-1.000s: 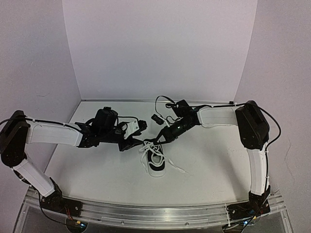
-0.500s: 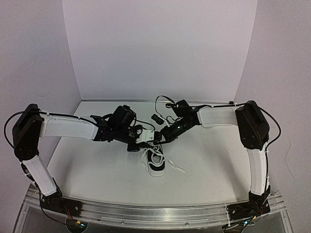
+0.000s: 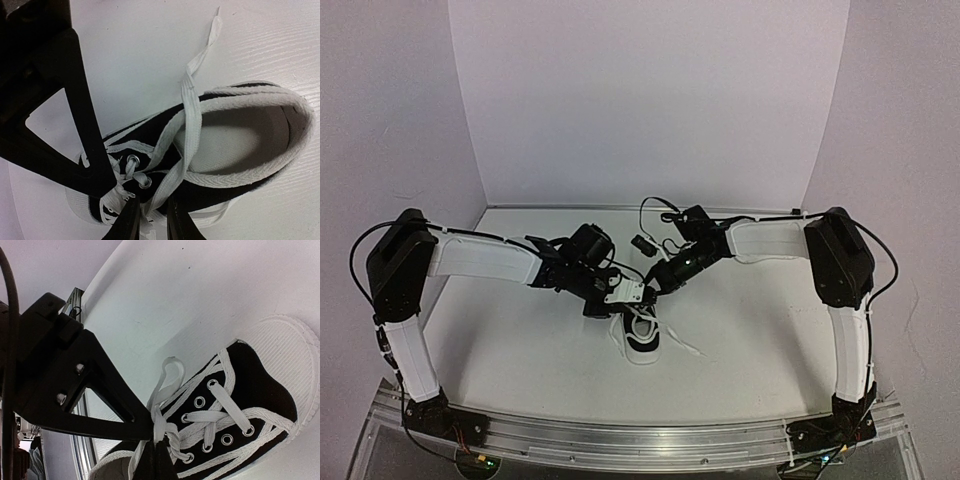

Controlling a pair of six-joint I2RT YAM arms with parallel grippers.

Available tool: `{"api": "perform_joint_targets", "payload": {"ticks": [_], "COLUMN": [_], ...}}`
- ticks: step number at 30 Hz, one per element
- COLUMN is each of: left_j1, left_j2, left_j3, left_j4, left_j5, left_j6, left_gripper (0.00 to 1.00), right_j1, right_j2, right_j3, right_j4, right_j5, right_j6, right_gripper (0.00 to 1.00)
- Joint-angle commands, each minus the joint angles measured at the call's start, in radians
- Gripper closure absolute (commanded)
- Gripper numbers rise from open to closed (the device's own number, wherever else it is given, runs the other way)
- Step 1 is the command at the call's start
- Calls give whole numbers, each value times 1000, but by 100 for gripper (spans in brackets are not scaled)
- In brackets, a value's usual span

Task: Tie the shoes

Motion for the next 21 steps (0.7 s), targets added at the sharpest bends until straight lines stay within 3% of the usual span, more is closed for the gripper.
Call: {"api": "perform_joint_targets", "payload": {"ticks": [1, 11, 21], "left_j1": [-5, -5, -2], "left_j2": [14, 15, -50], "left_j3": [54, 55, -36], "left_j4": [-24, -18, 140], "left_j5": [-8, -16, -11], "left_j6": [21, -31, -240], "left_gripper": [82, 100, 100], "right_j1": [-1, -2, -2], "right_j2": [-23, -29, -29], "right_j3": [19, 17, 19], "right_j4": [11, 12, 12], "right_j5": [-31, -35, -35], "right_j6": [0, 1, 2], "right_gripper": [100, 100, 100]}}
